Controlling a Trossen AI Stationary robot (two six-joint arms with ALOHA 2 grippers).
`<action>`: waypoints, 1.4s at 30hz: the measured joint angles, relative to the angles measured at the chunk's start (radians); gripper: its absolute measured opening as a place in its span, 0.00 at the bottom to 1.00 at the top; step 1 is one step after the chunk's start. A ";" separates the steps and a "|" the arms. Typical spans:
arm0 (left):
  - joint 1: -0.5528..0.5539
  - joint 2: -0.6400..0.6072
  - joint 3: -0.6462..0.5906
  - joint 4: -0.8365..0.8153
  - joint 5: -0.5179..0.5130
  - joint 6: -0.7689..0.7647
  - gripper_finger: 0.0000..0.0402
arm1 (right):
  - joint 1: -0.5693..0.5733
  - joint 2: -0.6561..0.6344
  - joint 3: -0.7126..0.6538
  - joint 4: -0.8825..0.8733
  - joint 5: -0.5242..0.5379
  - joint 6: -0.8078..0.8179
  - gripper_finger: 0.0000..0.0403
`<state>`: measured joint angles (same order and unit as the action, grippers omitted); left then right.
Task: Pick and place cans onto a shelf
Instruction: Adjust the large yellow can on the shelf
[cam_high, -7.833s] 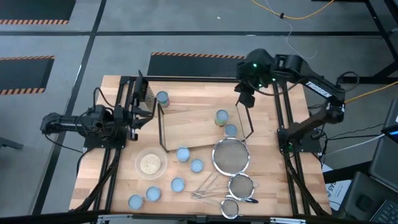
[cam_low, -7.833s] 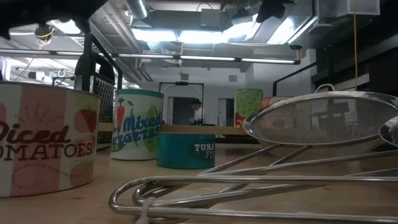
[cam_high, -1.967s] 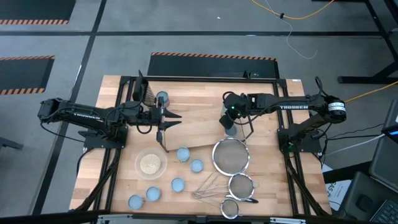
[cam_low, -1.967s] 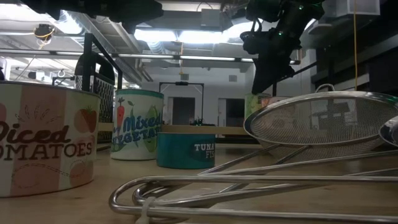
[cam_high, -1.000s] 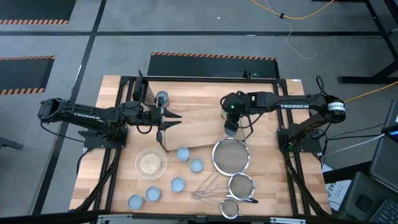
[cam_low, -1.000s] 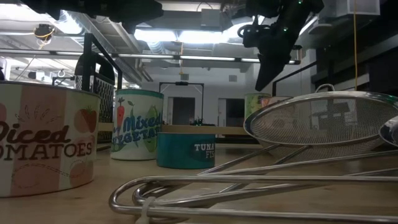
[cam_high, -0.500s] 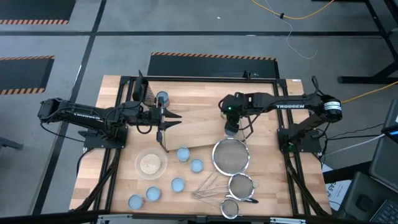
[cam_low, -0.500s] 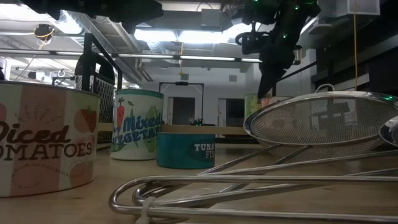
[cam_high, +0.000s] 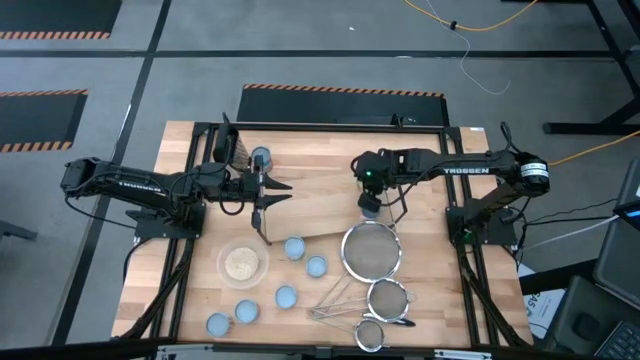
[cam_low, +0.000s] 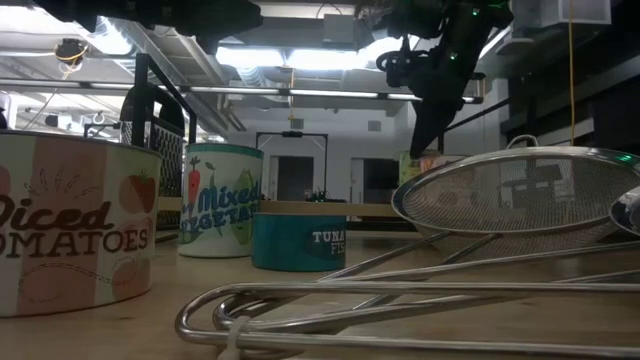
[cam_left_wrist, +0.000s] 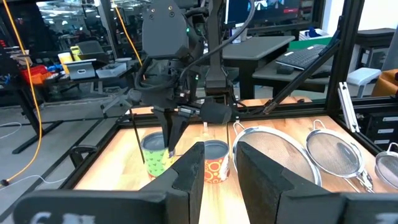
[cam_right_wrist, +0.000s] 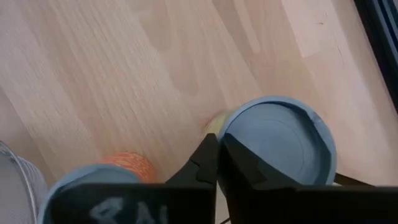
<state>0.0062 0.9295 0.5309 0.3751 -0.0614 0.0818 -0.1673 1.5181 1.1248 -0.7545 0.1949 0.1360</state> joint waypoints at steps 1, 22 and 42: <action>0.000 0.000 0.000 0.000 0.000 0.000 0.21 | 0.000 0.000 0.000 0.000 -0.001 0.010 0.03; 0.000 0.000 0.000 0.000 0.000 0.000 0.21 | 0.000 0.000 -0.002 -0.001 0.002 -0.010 0.04; 0.000 0.000 0.000 0.000 0.000 0.000 0.21 | 0.001 0.002 -0.004 -0.019 0.042 -0.068 0.28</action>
<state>0.0061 0.9295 0.5310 0.3748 -0.0612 0.0818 -0.1665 1.5200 1.1210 -0.7731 0.2371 0.0676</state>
